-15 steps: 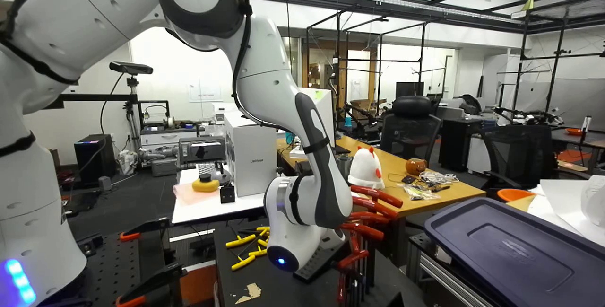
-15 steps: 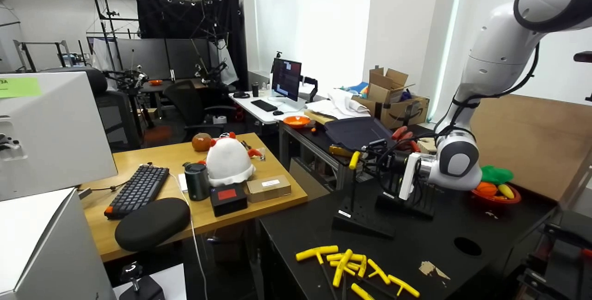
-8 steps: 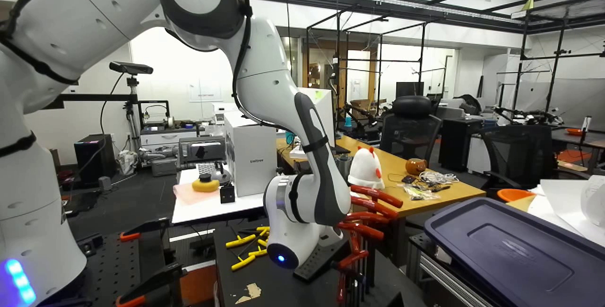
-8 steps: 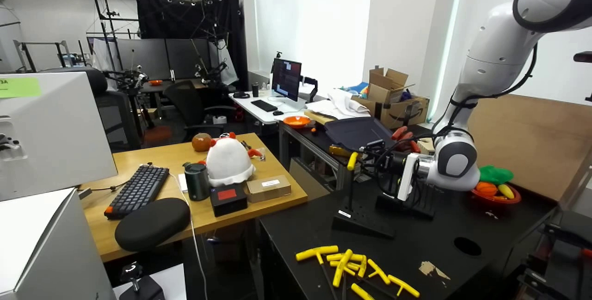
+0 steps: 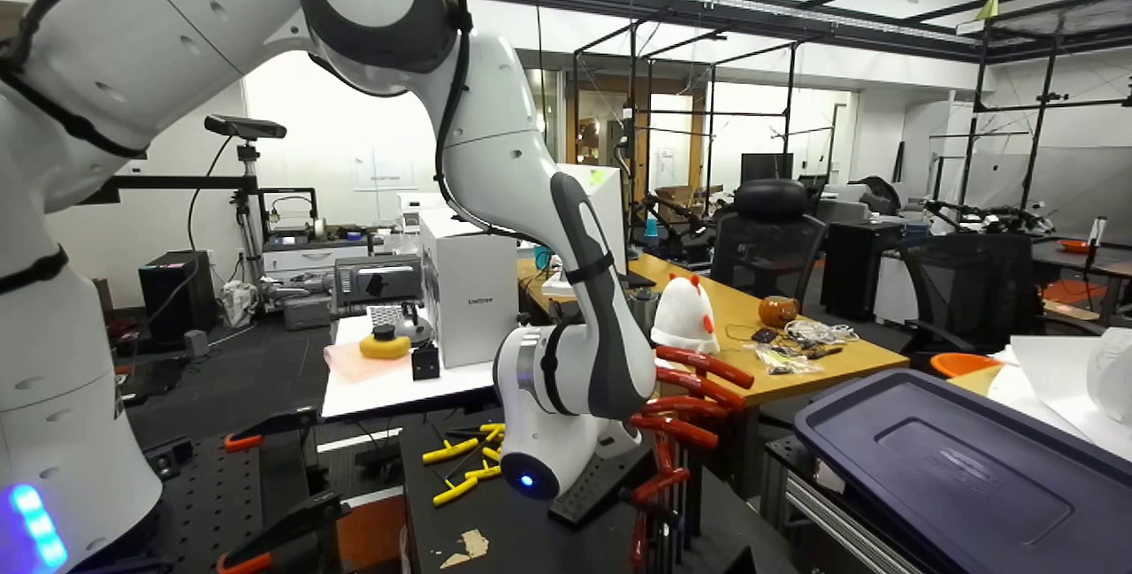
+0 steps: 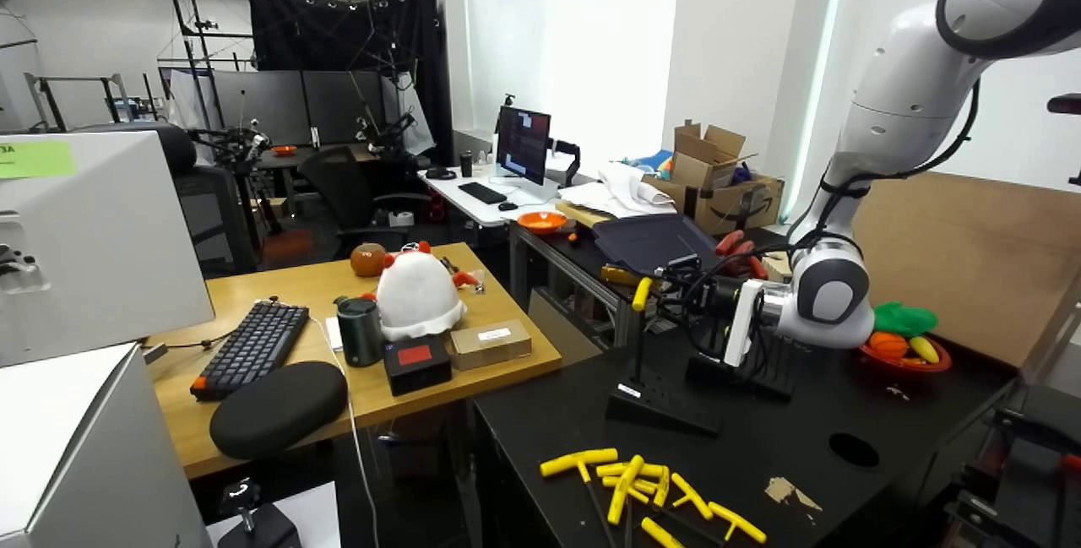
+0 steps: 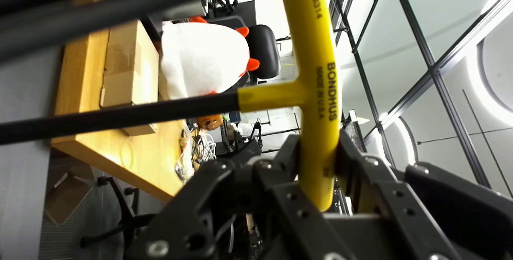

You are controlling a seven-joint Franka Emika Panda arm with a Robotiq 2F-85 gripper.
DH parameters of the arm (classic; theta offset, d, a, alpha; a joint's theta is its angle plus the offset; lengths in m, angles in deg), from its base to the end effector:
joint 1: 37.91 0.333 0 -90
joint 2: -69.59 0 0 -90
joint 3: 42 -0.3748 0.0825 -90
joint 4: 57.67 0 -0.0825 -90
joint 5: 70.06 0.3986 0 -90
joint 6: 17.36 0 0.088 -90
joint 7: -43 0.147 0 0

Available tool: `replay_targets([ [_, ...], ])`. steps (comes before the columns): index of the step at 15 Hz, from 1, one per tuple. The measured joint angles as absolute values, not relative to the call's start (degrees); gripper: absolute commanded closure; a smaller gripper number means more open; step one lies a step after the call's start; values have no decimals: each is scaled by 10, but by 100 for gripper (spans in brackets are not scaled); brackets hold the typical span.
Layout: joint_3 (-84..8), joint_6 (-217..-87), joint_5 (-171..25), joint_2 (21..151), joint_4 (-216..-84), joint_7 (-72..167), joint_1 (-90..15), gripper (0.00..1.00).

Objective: Put one of the yellow screwdrivers in the black panel

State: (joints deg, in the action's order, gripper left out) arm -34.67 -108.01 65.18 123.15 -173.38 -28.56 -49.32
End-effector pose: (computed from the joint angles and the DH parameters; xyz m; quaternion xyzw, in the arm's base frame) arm 0.6217 -0.1000 0.0376 -0.5753 0.3790 -0.3273 0.6468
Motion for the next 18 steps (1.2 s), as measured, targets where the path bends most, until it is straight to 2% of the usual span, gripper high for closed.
replay_targets([
  [18,-347,-1080,657,1232,-1718,-284,-492,94],
])
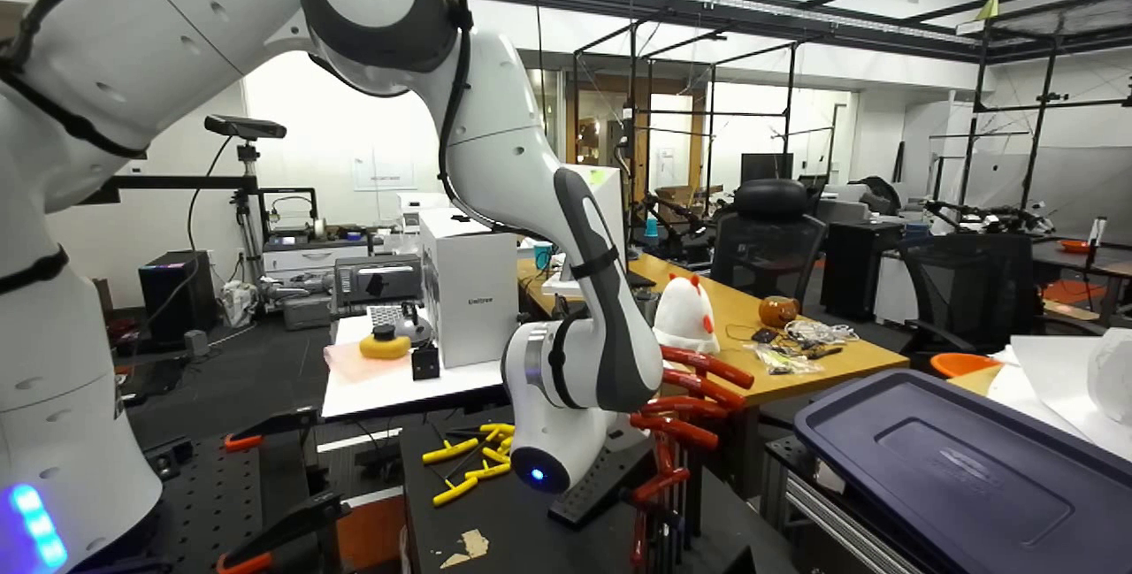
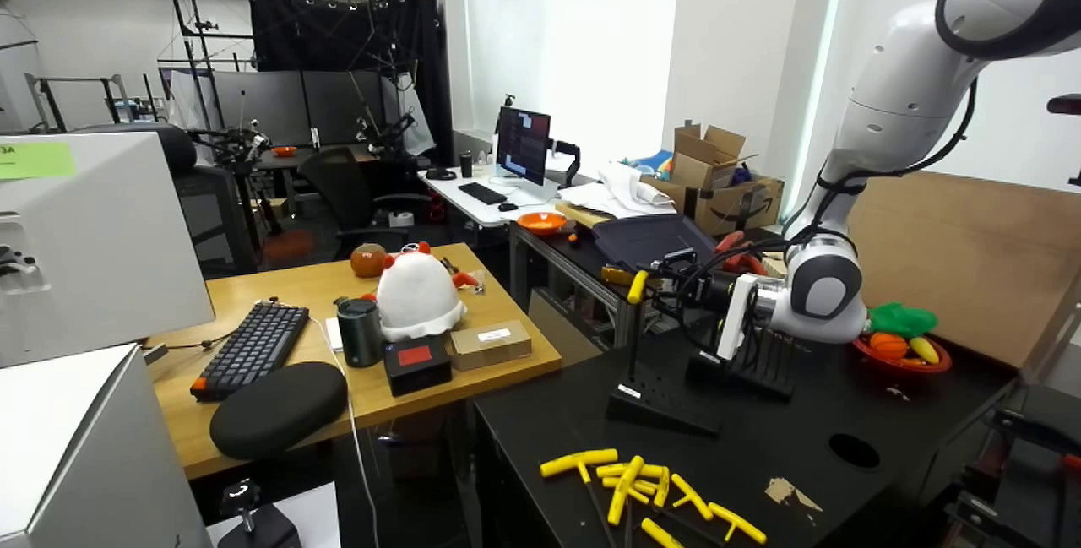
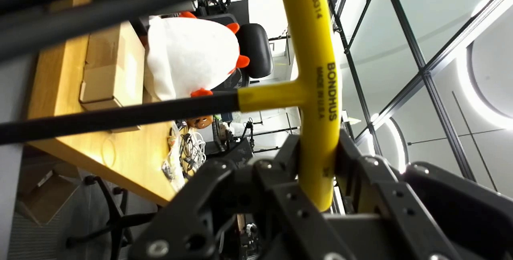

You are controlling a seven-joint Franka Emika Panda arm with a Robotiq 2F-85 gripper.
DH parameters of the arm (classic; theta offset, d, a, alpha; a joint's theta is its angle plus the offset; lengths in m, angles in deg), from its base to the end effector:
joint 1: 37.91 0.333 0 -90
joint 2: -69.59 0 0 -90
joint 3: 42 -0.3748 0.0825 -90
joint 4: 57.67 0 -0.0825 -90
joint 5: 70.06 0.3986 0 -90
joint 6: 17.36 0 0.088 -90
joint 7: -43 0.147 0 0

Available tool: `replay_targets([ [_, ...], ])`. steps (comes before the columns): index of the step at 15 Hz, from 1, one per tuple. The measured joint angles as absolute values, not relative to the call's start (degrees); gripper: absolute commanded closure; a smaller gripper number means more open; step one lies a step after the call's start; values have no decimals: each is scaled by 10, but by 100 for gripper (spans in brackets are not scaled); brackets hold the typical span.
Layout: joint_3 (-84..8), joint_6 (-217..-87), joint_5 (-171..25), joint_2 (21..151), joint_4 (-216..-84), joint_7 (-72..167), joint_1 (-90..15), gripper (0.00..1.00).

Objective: Put one of the yellow screwdrivers in the black panel

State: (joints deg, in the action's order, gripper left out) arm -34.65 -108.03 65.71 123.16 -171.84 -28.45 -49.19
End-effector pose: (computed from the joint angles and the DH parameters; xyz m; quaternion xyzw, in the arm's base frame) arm 0.6341 -0.1024 0.0453 -0.5717 0.3711 -0.3368 0.6496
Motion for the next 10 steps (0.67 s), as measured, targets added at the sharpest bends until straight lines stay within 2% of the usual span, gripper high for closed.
replay_targets([
  [10,-337,-1081,657,1232,-1718,-252,-492,94],
])
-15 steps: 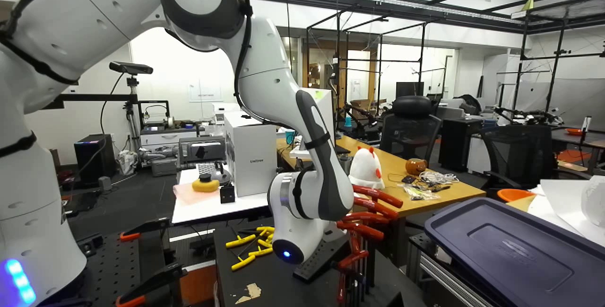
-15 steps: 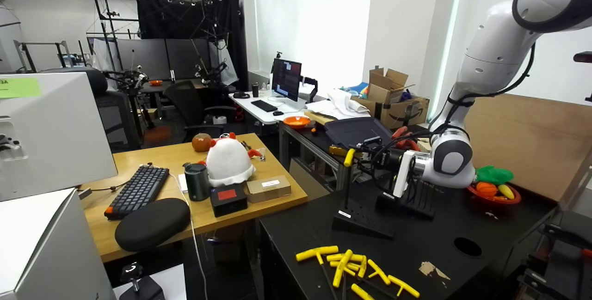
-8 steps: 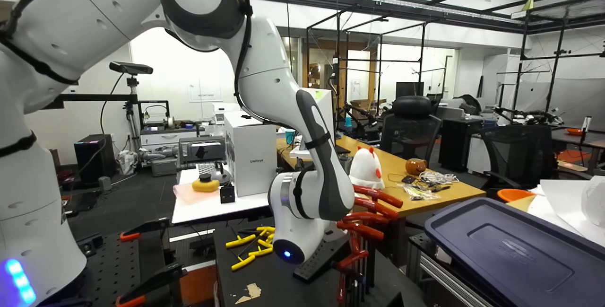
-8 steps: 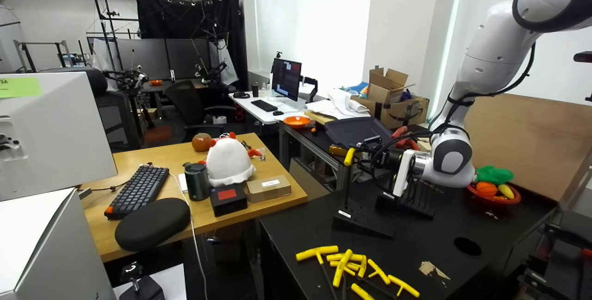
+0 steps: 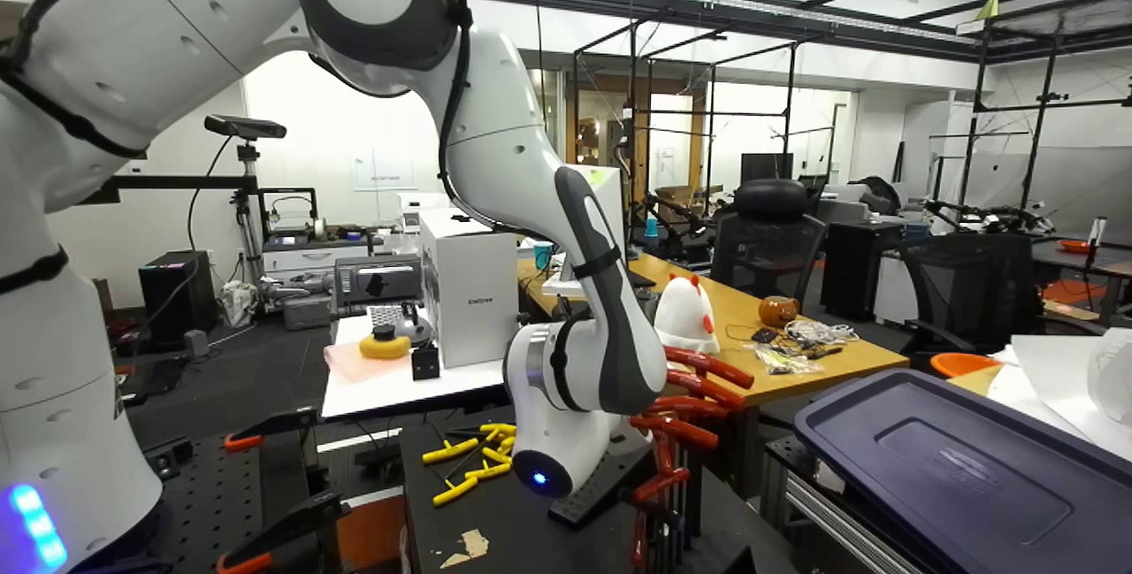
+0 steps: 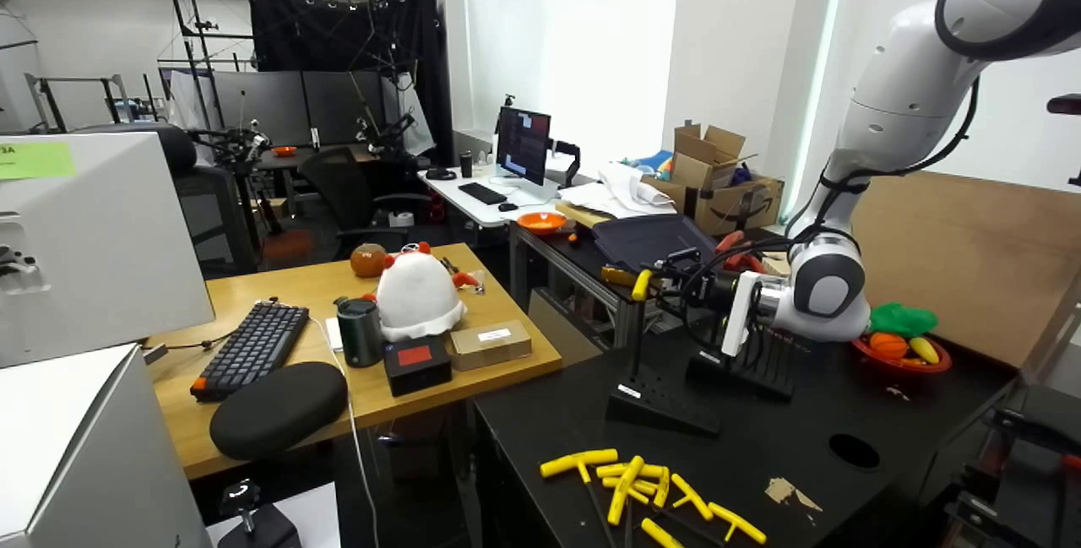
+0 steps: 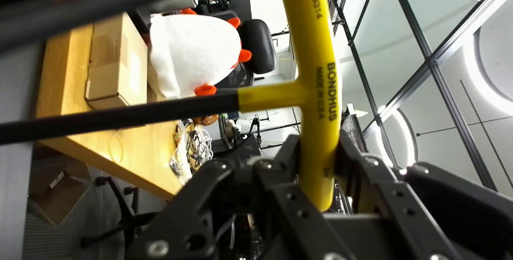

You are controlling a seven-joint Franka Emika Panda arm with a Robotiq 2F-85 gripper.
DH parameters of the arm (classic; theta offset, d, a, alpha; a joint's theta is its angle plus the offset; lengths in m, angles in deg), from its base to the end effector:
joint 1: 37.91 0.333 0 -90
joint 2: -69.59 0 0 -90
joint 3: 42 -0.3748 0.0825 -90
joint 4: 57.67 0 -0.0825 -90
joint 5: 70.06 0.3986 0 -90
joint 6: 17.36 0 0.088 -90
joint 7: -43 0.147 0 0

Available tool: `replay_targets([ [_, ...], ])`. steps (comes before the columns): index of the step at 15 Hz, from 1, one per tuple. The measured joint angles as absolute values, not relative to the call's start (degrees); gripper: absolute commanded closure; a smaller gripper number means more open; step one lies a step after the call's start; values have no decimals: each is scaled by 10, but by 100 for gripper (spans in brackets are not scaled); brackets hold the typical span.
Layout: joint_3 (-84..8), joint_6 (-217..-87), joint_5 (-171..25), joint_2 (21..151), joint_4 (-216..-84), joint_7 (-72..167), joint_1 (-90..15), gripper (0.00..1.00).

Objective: Put one of the yellow screwdrivers in the black panel

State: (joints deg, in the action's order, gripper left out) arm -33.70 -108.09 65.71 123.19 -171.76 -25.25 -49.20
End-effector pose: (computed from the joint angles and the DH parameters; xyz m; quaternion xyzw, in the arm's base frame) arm 0.6326 -0.1127 0.0449 -0.5641 0.3884 -0.3238 0.6527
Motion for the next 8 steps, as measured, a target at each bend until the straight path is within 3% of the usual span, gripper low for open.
replay_targets([
  [8,-336,-1084,657,1237,-1705,-228,-492,94],
])
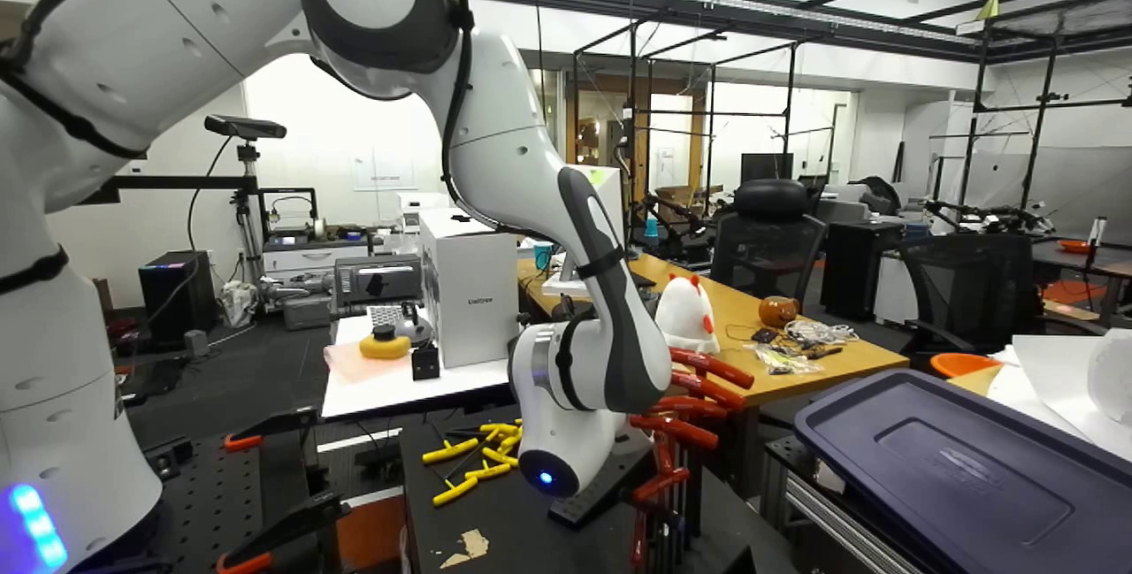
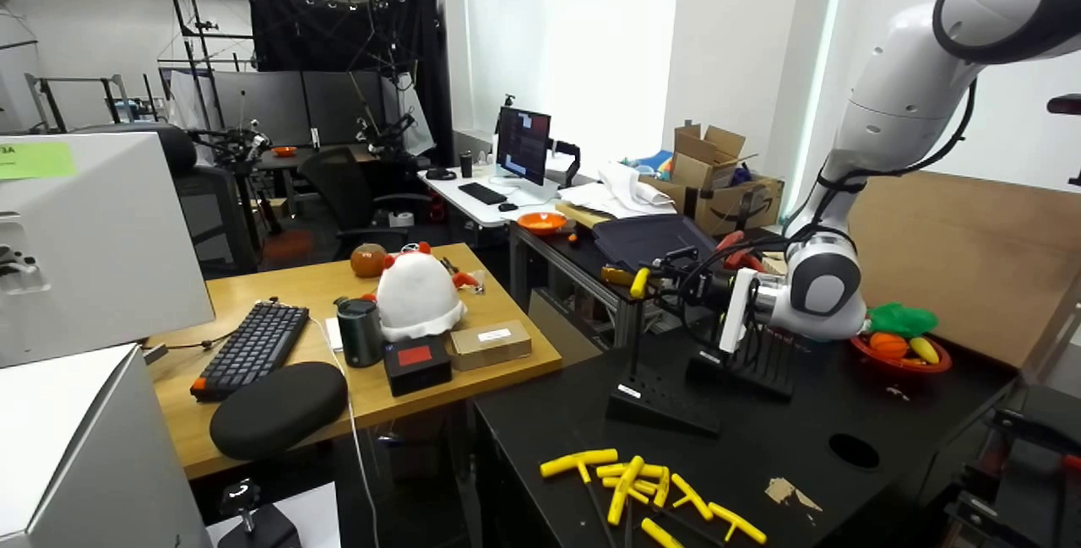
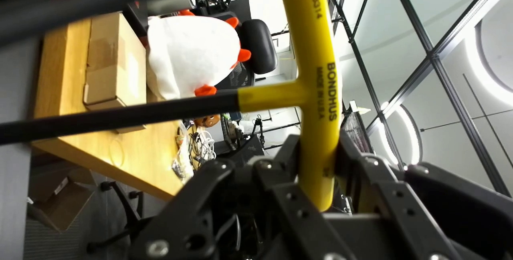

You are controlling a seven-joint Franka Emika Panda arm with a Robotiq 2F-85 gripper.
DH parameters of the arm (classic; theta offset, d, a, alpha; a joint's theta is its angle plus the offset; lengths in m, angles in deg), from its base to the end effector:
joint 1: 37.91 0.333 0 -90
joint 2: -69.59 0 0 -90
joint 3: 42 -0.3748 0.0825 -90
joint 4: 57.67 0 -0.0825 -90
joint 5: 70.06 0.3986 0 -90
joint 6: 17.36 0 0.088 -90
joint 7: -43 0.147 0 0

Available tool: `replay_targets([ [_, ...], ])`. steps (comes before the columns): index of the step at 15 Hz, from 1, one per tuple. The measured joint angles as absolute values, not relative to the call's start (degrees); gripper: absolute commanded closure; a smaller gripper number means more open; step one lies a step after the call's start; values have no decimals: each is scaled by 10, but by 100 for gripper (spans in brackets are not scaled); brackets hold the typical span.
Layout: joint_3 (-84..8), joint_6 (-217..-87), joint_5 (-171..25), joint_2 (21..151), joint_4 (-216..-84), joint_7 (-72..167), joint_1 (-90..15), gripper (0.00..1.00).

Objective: Put one of the yellow screwdrivers in the black panel

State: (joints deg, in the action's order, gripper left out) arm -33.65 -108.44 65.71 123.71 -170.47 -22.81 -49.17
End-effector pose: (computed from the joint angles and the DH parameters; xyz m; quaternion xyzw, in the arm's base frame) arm 0.6393 -0.1147 0.0447 -0.5574 0.3964 -0.3130 0.6589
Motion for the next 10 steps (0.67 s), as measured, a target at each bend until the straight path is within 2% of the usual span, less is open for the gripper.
replay_targets([
  [10,-335,-1091,657,1244,-1697,-220,-492,94],
])
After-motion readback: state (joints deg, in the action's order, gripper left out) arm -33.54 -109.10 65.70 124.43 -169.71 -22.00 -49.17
